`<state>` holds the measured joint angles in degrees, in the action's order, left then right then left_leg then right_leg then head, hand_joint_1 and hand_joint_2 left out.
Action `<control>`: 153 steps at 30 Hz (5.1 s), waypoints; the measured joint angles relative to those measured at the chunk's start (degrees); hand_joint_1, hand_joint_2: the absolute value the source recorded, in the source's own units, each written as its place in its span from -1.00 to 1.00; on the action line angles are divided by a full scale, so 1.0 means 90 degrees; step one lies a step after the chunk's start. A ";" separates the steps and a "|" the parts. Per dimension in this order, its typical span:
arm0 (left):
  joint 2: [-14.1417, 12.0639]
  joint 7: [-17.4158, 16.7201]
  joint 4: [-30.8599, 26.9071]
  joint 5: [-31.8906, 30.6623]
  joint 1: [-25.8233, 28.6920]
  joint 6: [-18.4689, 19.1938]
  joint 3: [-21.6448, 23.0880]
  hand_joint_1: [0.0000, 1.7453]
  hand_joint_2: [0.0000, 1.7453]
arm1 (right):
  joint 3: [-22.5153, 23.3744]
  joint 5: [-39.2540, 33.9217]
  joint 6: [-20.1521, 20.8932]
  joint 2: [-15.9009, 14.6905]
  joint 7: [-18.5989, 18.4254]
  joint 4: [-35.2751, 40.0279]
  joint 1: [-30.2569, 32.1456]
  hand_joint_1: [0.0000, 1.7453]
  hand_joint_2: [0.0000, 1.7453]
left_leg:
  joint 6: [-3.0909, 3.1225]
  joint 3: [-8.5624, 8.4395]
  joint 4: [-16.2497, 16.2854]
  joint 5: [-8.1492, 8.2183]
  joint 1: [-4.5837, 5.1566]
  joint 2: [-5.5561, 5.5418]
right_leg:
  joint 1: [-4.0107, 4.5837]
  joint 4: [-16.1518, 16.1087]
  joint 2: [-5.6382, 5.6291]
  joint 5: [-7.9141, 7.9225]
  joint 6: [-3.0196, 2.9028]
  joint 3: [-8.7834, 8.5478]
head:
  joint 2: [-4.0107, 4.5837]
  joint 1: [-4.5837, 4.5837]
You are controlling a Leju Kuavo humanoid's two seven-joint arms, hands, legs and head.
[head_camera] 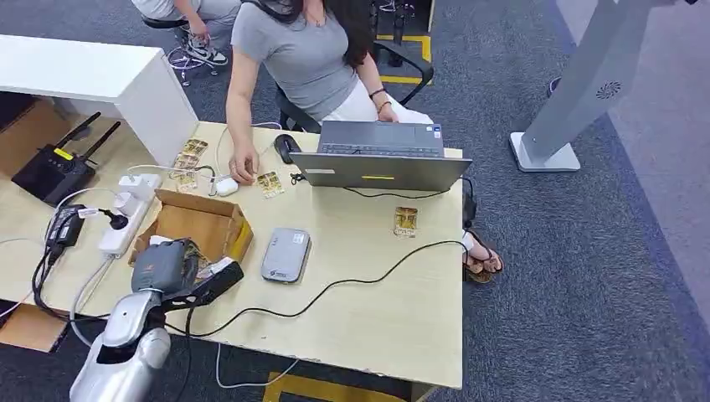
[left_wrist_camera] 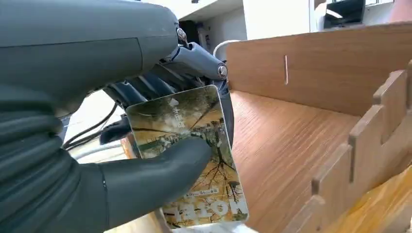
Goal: Pass the card to the sensor for recognition and then transmit it.
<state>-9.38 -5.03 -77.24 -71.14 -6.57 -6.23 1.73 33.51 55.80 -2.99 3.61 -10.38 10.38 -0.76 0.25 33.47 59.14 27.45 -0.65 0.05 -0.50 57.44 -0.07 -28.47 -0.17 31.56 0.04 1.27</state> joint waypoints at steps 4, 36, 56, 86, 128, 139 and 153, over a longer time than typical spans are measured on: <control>0.0007 0.0041 0.0425 -0.0046 -0.0660 -0.0248 -0.0002 1.00 1.00 | 0.0002 0.0160 0.0070 -0.0022 0.0029 0.0007 -0.0031 -1.00 -1.00 | -0.0004 0.0004 0.0001 -0.0008 -0.0001 -0.0014 | 0.0000 0.0000 0.0018 0.0002 0.0000 -0.0005 | 0.0002 0.0002; 0.0245 -0.0954 0.4341 -0.0485 -0.6762 0.0287 0.0624 1.00 1.00 | 0.0109 0.0760 0.0260 -0.0080 0.0092 0.0010 -0.0178 -1.00 -1.00 | -0.0001 0.0022 0.0012 -0.0035 -0.0002 0.0000 | 0.0003 0.0003 -0.0004 0.0043 0.0013 0.0021 | 0.0000 -0.0002; 0.0051 -0.1205 0.5428 -0.0739 -0.6911 -0.0318 0.0624 -1.00 1.00 | 0.0245 0.0860 0.0287 -0.0075 -0.0044 0.0007 -0.0203 -1.00 -1.00 | -0.0001 0.0026 0.0011 -0.0035 -0.0002 -0.0002 | 0.0003 0.0005 -0.0003 0.0043 0.0013 0.0019 | 0.0000 -0.0002; -0.0668 0.2155 -0.1461 0.2831 0.0940 -0.1477 -0.1861 -1.00 1.00 | 0.1042 0.0605 -0.0024 0.0046 0.0000 0.0007 -0.0032 -1.00 -1.00 | -0.0010 0.0016 -0.0008 0.0019 0.0006 0.0048 | -0.0009 0.0003 -0.0057 0.0001 0.0009 0.0018 | 0.0000 0.0005; 0.0891 0.1872 0.5474 0.8172 0.0973 0.2055 -0.7265 -1.00 -1.00 | 0.0042 -0.1509 0.0087 -0.0024 0.0464 0.0389 0.0271 -1.00 -1.00 | -0.0005 -0.0005 -0.0003 0.0022 0.0003 0.0011 | -0.0006 -0.0006 -0.0012 -0.0011 0.0012 -0.0005 | 0.0000 0.0002; 0.0947 0.1481 0.5634 0.8094 0.1204 0.1632 -0.5238 1.00 -1.00 | -0.1071 -0.2942 0.0155 -0.0117 0.0673 0.0663 0.0500 1.00 -1.00 | -0.0004 -0.0004 -0.0003 0.0022 0.0004 0.0011 | -0.0006 -0.0006 -0.0012 -0.0011 0.0012 -0.0006 | 0.0000 0.0002; 0.1032 0.0962 0.5714 0.8000 0.1493 0.1115 -0.2622 -1.00 -1.00 | -0.2484 -0.4771 0.0238 -0.0226 0.0927 0.1008 0.0785 -1.00 -1.00 | -0.0004 -0.0002 -0.0003 0.0023 0.0004 0.0010 | -0.0006 -0.0006 -0.0011 -0.0011 0.0013 -0.0005 | 0.0000 0.0000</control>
